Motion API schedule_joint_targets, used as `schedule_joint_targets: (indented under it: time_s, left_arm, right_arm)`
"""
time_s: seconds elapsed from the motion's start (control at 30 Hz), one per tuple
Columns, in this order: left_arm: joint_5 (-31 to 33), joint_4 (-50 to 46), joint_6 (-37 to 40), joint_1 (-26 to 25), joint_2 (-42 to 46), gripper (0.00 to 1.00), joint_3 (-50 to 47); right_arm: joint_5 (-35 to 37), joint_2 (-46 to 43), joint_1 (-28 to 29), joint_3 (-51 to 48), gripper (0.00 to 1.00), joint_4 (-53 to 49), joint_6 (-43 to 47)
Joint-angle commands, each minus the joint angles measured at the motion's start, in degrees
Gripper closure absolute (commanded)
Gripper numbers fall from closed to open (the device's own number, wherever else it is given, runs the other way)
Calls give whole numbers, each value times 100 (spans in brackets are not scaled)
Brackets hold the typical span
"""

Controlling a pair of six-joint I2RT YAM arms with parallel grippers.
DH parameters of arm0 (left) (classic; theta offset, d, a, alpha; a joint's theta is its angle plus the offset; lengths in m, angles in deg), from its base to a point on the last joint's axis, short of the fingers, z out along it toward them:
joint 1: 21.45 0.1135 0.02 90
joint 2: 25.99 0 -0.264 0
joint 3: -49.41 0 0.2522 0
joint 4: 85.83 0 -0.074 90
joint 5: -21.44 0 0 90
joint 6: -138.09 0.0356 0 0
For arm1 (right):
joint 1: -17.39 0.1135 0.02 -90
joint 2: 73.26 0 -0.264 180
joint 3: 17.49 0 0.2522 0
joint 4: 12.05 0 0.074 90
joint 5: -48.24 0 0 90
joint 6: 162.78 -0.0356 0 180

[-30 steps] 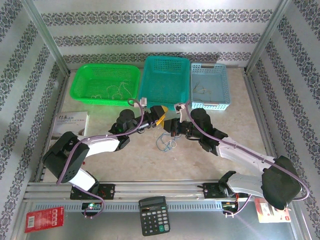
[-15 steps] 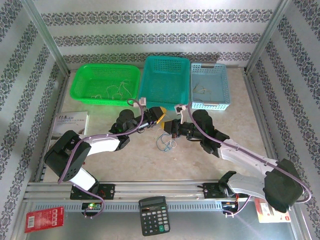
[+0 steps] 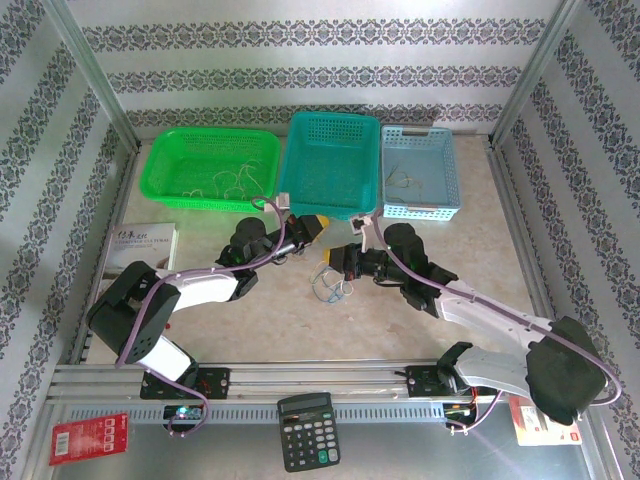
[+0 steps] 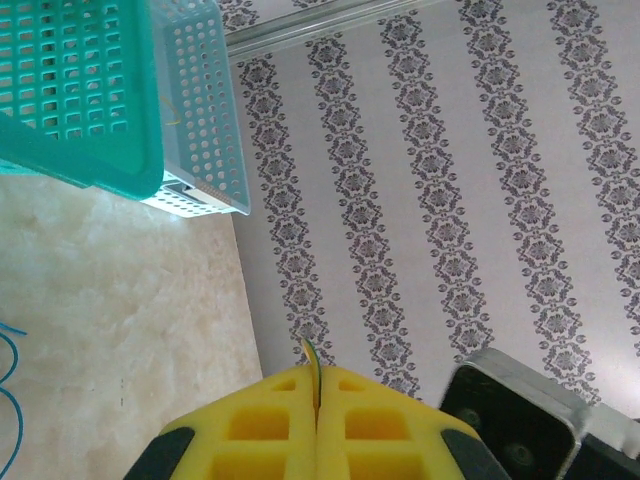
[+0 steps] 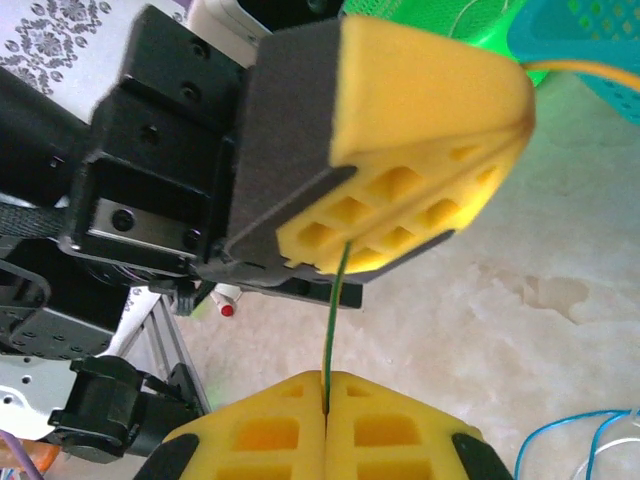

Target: Untangle the cables

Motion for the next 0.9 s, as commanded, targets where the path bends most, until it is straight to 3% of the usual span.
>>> schedule_joint_targets:
  time_s: [0.0,0.37,0.67,0.87]
  left_arm:
    - [-40,-28,340,111,292,100,323]
    - [62,-312,303,18,643,100,758]
    - [398,-225,390,-61,865,100,791]
    - [484,43,512,-54,868,100,639]
  right_arm:
    - [-51,118,58,-50,100,223,-54]
    - [6,481,86,426,94,538,-97]
    - [122,642,131,523,75,784,-172]
    - [195,371,37,323,67,719,-170]
